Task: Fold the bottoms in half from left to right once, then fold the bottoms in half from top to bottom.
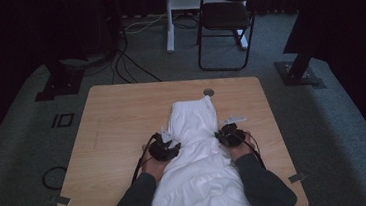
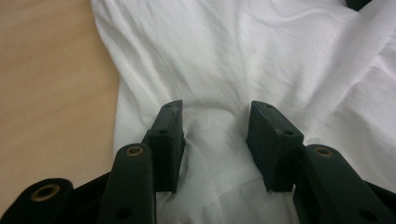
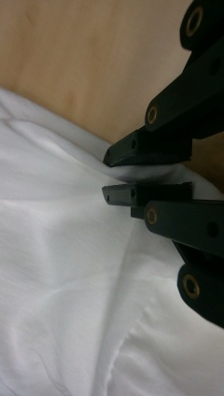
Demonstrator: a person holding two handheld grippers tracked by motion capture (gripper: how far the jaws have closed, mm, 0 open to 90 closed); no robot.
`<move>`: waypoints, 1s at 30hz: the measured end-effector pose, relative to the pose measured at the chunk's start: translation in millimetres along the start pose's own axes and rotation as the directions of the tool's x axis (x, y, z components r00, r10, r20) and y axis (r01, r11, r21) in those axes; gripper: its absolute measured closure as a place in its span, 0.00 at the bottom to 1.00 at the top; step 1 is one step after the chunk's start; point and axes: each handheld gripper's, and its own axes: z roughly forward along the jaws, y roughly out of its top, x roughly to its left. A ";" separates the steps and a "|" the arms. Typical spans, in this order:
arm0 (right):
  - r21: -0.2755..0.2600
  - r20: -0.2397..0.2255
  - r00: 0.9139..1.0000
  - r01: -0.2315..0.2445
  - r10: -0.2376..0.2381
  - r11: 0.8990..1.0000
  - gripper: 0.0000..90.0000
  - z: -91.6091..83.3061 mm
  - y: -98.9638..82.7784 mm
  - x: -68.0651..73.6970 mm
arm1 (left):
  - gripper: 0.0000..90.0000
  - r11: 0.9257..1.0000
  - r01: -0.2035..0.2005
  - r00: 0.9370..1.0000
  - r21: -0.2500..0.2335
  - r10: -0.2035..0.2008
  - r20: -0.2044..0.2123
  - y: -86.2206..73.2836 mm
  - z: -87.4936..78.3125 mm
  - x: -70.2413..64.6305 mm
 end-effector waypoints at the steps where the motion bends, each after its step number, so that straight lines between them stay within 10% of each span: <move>1: 0.007 -0.009 1.000 0.002 -0.002 1.000 0.89 -6.4 -6.1 6.0 | 0.62 1.000 0.000 1.000 -0.001 0.000 0.005 -3.8 -4.2 -2.9; 16: -0.008 -0.036 0.998 0.043 -0.043 0.999 0.89 -28.7 -32.8 37.4 | 0.58 0.999 -0.003 1.000 0.039 0.002 0.022 -29.8 -52.1 -29.9; 21: -0.009 -0.037 0.998 0.042 -0.042 0.999 0.89 -28.4 -32.7 37.4 | 0.49 0.991 -0.020 1.000 -0.132 0.019 -0.011 6.7 -79.3 -7.3; 26: -0.009 -0.041 0.998 0.038 -0.038 0.999 0.89 -28.1 -32.4 37.1 | 0.41 0.983 0.048 0.999 -0.178 -0.048 0.001 45.8 -59.0 32.3; 30: -0.012 -0.050 0.998 0.039 -0.040 0.999 0.90 -27.5 -32.3 35.8 | 0.33 0.987 0.139 0.989 -0.084 -0.134 0.071 47.9 -14.0 49.5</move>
